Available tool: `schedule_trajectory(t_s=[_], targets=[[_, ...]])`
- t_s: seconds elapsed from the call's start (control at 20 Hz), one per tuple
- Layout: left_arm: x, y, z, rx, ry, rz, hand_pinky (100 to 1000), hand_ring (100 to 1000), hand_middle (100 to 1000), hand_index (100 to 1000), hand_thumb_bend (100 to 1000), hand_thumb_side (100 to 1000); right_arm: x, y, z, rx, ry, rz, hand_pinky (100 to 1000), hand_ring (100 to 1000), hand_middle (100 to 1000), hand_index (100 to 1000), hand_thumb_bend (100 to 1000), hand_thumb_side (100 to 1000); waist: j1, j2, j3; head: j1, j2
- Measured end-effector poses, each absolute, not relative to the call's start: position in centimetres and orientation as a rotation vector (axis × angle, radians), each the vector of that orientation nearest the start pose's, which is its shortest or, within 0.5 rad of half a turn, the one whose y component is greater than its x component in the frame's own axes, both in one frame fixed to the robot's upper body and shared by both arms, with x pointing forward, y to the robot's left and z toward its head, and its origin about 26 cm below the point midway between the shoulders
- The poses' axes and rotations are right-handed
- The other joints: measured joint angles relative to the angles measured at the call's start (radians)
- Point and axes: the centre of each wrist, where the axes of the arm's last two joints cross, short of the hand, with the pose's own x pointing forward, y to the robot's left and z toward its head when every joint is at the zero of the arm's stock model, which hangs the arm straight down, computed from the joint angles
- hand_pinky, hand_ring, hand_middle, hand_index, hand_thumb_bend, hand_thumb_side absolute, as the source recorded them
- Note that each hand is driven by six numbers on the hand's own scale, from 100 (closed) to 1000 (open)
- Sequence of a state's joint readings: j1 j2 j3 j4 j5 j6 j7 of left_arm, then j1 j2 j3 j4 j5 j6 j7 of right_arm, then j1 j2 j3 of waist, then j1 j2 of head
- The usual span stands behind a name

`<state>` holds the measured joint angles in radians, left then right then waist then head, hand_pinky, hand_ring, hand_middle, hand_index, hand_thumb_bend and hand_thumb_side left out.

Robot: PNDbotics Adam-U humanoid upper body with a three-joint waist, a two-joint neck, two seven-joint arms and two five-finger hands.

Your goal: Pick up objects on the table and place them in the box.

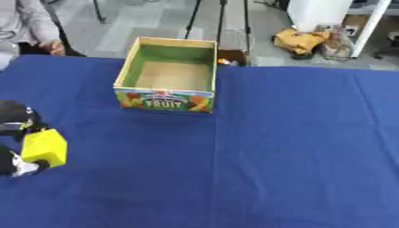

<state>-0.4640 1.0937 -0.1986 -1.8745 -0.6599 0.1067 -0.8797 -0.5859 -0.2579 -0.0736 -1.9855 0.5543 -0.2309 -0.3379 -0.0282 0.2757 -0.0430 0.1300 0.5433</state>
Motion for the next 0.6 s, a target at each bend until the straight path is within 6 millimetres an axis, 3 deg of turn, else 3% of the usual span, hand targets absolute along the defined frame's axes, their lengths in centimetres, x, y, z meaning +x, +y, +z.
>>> schedule_trajectory(t_s=[0.6], targets=[[31.5, 31.1, 34.5, 1.082, -1.053, -1.776, 554, 545, 518, 699, 100, 658, 31.6, -23.7, 27.8, 0.974, 3.166, -0.204, 783, 881, 726, 871, 100, 1000, 0.026, -0.012, 0.002, 0.0, 0.0]])
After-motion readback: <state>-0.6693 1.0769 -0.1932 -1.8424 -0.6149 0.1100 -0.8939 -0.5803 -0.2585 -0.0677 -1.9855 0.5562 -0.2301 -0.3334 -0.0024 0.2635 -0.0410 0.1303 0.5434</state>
